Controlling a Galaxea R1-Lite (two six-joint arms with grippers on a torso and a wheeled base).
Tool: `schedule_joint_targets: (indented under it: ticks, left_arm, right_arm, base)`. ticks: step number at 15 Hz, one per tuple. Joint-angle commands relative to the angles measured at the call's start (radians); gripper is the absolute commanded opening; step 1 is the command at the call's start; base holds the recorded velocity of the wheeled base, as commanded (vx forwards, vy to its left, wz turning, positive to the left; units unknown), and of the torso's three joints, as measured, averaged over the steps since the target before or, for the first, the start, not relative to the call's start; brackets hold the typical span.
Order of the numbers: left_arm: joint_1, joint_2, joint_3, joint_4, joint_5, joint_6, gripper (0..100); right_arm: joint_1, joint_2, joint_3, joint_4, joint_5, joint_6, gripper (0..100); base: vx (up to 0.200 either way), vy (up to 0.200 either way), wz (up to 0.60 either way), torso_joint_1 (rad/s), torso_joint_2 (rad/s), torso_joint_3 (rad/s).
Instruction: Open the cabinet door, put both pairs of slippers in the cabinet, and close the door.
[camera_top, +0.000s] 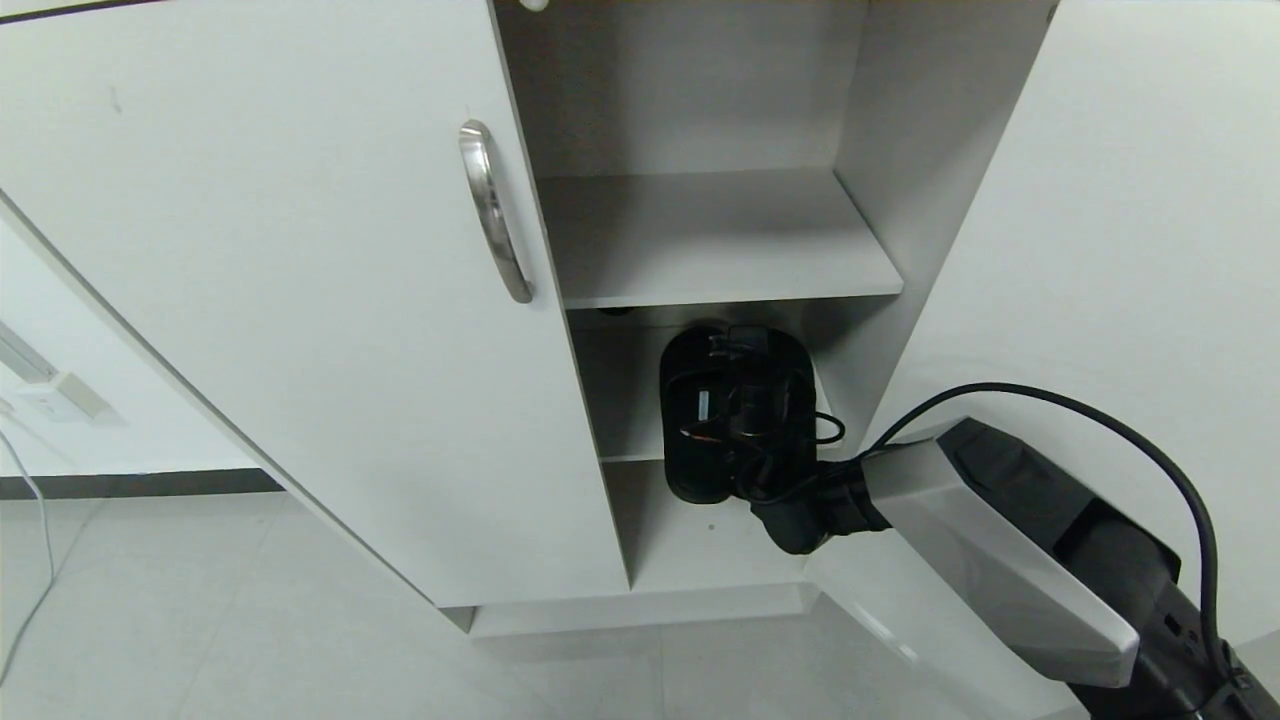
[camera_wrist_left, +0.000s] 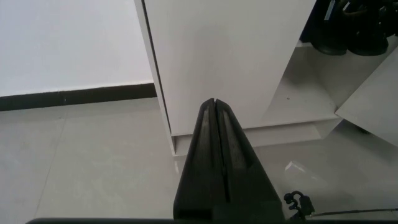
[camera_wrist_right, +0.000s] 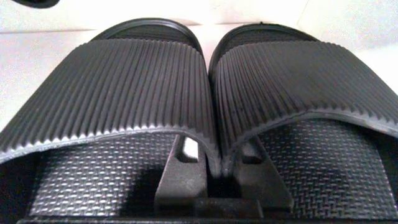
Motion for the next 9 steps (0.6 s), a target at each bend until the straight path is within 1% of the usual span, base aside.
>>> schedule_joint_targets:
  ticks: [1, 7, 9]
  left_arm:
    - [0.000, 0.001, 0.000, 0.000, 0.000, 0.000, 0]
    - [0.000, 0.001, 0.000, 0.000, 0.000, 0.000, 0]
    - [0.000, 0.001, 0.000, 0.000, 0.000, 0.000, 0]
  right_arm:
    - [0.000, -0.001, -0.001, -0.002, 0.000, -0.002, 0]
    - [-0.001, -0.002, -0.003, 0.000, 0.000, -0.006, 0]
    - [-0.007, 0.001, -0.023, 0.003, 0.000, -0.018, 0]
  base:
    - [0.000, 0.000, 0.00, 0.000, 0.00, 0.000]
    - [0.000, 0.000, 0.00, 0.000, 0.00, 0.000]
    - [0.000, 0.000, 0.00, 0.000, 0.00, 0.000]
